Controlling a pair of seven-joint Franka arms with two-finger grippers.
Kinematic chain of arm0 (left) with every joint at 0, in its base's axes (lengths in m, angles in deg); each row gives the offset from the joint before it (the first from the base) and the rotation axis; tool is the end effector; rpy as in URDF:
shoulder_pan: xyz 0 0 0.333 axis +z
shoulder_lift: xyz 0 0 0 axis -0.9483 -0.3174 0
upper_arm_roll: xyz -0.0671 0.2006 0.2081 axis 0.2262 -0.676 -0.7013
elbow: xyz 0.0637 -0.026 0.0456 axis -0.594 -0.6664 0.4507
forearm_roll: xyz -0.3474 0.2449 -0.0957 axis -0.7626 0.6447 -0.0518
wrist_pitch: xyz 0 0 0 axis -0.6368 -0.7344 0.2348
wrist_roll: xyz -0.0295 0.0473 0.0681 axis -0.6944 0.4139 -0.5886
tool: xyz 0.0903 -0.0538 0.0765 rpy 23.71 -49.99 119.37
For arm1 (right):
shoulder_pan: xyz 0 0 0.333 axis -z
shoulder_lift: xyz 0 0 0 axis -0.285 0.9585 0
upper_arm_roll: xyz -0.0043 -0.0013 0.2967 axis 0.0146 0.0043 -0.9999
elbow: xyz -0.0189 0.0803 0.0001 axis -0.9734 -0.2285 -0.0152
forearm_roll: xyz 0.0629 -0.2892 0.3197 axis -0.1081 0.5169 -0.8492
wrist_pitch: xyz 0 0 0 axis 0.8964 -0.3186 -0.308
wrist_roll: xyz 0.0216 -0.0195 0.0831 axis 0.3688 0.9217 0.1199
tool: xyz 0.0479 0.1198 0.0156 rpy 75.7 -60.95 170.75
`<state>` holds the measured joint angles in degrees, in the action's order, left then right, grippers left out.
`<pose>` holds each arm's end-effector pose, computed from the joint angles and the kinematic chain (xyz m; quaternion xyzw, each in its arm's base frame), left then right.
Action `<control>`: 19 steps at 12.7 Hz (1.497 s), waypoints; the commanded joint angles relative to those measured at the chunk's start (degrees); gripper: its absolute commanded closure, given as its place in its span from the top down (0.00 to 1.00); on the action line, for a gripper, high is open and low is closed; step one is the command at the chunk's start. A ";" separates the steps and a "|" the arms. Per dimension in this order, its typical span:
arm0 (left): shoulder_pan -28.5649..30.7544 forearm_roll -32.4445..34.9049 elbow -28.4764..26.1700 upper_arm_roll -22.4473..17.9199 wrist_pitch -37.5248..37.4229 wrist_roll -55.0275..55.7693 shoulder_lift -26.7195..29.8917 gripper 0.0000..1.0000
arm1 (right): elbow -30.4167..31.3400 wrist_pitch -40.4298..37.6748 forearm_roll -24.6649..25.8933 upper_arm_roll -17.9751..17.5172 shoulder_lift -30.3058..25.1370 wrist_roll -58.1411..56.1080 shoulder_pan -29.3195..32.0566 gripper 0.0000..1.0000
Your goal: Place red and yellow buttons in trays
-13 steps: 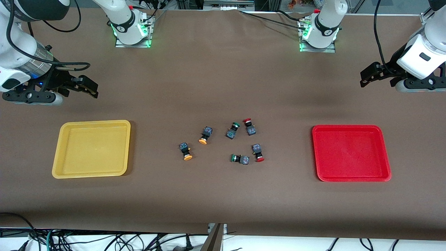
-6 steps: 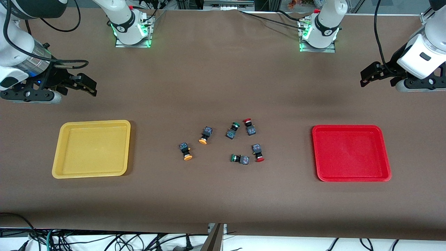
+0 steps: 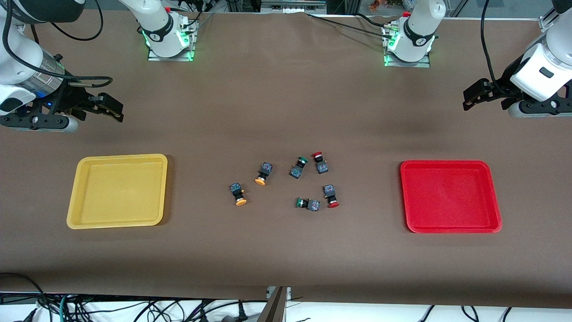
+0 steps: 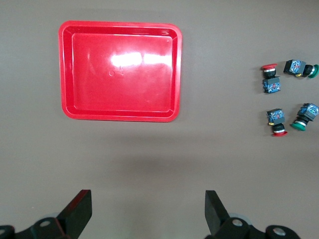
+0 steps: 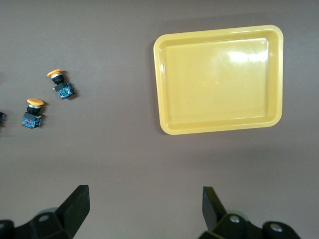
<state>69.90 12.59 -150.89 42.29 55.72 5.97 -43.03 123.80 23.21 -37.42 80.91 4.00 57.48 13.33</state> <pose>0.5797 -0.0493 0.5553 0.9992 0.0270 -0.0301 0.0012 0.6093 0.0952 0.5370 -0.9997 0.0188 0.0130 0.0012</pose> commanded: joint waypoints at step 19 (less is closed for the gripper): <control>0.19 0.99 0.96 0.54 -1.08 -0.26 -0.68 1.00 | -0.93 -3.04 0.36 -0.93 -0.67 -2.41 0.50 1.00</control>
<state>69.88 12.59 -150.90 42.37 55.58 5.97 -43.21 123.53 21.46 -37.39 80.58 4.00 55.85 13.33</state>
